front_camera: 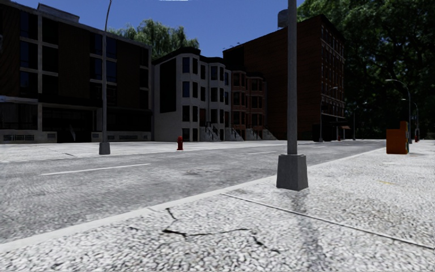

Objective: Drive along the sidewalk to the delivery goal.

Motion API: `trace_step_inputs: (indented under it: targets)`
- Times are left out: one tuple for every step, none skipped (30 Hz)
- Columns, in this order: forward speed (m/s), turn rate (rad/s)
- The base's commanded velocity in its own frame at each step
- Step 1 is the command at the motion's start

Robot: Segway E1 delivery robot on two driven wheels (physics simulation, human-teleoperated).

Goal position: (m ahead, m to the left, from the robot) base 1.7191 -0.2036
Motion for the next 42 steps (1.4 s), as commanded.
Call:
trace_step_inputs:
  targets:
    - [0.72, 0.44]
    - [0.72, 0.37]
    - [0.72, 0.34]
    - [0.72, 0.33]
    - [0.72, 0.32]
    - [0.72, 0.26]
    - [0.72, 0.18]
    - [0.74, 0.01]
    - [0.74, 0.00]
    - [0.74, 0.00]
    - [0.74, 0.00]
    - [0.74, 0.00]
    - [0.76, 0.00]
    - [0.77, 0.00]
    - [0.78, 0.00]
    - [0.78, 0.00]
    - [0.78, 0.00]
    - [0.79, 0.00]
    - [0.80, 0.00]
    - [0.81, 0.00]
    - [0.81, 0.00]
    - [0.81, 0.00]
    - [0.81, 0.00]
    - [0.81, 0.00]
    - [0.81, 0.09]
    - [0.81, 0.24]
    - [0.81, 0.32]
    - [0.82, 0.37]
    - [0.84, 0.39]
    - [0.85, 0.39]
    - [0.85, 0.40]
    - [0.85, 0.40]
    - [0.85, 0.40]
    - [0.85, 0.40]
    - [0.85, 0.40]
    - [0.85, 0.40]
    - [0.85, 0.40]
    - [0.85, 0.40]
    - [0.85, 0.40]
    - [0.85, 0.40]
    - [0.85, 0.40]
    - [0.85, 0.40]
